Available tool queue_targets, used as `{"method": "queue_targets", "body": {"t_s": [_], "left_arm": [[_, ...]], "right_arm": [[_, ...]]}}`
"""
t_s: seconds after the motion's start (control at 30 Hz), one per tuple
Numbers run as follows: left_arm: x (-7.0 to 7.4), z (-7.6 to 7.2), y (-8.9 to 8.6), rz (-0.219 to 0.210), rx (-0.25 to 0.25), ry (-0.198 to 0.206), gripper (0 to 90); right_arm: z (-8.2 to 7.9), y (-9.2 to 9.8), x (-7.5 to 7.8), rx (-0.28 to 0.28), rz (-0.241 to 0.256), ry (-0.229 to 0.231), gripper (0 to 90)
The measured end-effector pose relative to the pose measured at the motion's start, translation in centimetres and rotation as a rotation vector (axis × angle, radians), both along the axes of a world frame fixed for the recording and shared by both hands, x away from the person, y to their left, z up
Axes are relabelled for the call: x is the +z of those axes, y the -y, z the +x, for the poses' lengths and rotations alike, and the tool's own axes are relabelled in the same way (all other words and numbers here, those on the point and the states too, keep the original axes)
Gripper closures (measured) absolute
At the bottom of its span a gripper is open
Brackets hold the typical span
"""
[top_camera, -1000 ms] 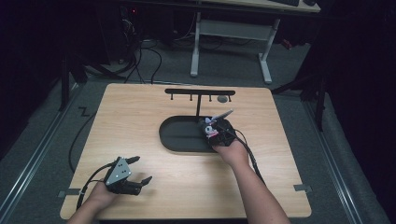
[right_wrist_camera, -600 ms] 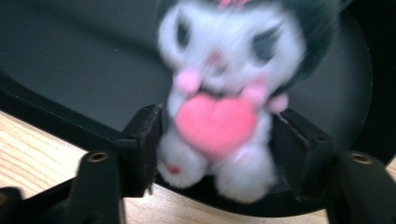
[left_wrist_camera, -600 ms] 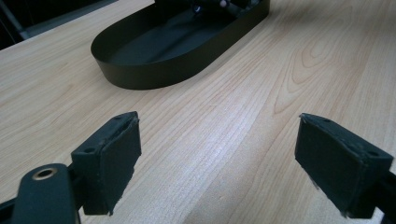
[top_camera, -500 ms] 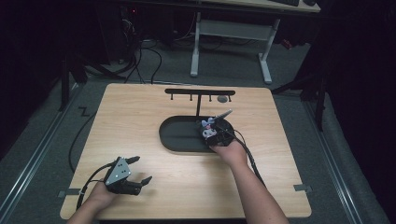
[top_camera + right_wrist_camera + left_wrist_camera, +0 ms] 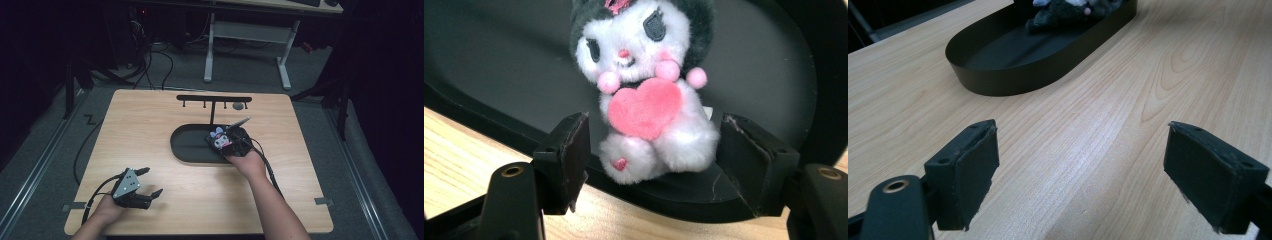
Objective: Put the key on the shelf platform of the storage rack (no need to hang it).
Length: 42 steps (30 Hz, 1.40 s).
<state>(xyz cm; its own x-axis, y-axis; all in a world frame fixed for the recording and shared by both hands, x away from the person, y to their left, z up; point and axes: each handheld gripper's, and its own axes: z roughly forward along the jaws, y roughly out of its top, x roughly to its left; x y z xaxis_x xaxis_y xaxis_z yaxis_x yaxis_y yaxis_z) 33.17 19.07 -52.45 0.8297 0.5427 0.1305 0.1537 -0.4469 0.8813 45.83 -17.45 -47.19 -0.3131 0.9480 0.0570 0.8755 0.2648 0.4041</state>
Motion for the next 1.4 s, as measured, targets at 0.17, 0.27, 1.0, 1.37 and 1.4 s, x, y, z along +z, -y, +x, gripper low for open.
{"method": "queue_targets", "body": {"t_s": [0.17,0.27,1.0,1.37,1.4], "left_arm": [[0.0,0.0,0.0,0.001,0.001,-0.001,15.4],[0.0,0.0,0.0,0.001,0.001,-0.002,15.4],[0.0,0.1,0.1,0.003,0.001,-0.004,15.3],[0.0,0.1,0.1,0.006,0.002,-0.004,15.4],[0.0,0.1,0.1,0.006,0.002,-0.004,15.4]], "right_arm": [[-0.4,0.2,0.6,-0.003,0.009,0.006,29.5],[-0.5,0.2,0.8,-0.002,0.008,0.003,29.1],[-3.2,1.7,0.6,0.022,0.075,0.060,24.2],[-6.1,2.6,-0.4,0.048,0.096,0.171,21.4],[-6.1,2.6,-0.4,0.048,0.096,0.171,21.4]]}}
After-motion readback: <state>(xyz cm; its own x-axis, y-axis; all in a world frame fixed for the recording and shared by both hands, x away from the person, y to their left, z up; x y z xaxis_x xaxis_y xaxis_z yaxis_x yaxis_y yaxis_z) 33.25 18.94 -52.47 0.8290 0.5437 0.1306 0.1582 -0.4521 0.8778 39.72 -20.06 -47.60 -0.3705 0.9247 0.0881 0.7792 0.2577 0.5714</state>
